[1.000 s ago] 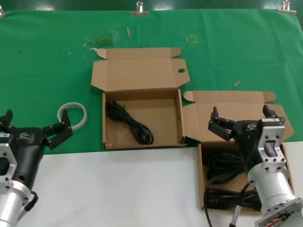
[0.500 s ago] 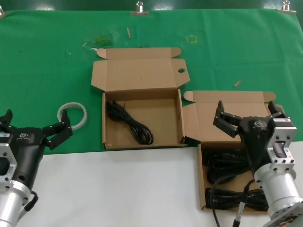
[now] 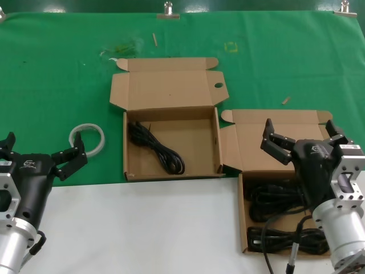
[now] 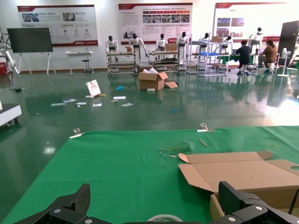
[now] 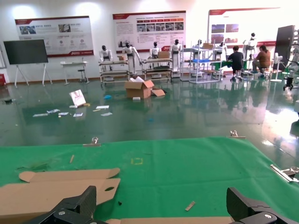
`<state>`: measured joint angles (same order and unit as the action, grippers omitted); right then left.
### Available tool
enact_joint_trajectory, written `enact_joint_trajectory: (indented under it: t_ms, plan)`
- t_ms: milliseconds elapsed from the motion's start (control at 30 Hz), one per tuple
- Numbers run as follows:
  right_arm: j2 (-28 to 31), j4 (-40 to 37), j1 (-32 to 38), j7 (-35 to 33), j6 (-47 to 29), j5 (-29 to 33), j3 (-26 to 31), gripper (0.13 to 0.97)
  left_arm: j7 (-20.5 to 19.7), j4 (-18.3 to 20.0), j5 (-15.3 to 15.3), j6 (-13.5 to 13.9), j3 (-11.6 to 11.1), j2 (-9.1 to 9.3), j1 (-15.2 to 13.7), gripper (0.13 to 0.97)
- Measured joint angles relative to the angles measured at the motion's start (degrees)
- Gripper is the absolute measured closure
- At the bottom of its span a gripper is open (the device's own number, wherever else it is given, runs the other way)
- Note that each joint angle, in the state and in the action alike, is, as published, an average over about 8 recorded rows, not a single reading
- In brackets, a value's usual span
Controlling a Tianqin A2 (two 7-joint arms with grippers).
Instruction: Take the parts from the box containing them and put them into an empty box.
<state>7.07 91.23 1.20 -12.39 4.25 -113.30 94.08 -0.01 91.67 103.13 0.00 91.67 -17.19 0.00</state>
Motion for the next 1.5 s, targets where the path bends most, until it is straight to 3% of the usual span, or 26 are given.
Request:
enact_joint_trajectory:
  t_ms: [433,1500]
  plan:
    - [0.0,0.35,-0.94,9.72,-3.33,7.97,-1.89,0.129,0.0,0.0,0.01,0.0,0.0,0.0,0.0,0.132]
    - [0.0,0.36,-0.98,10.16,-3.48,8.33,-1.97,0.129,0.0,0.0,0.0,0.0,0.0,0.0,0.0,0.132]
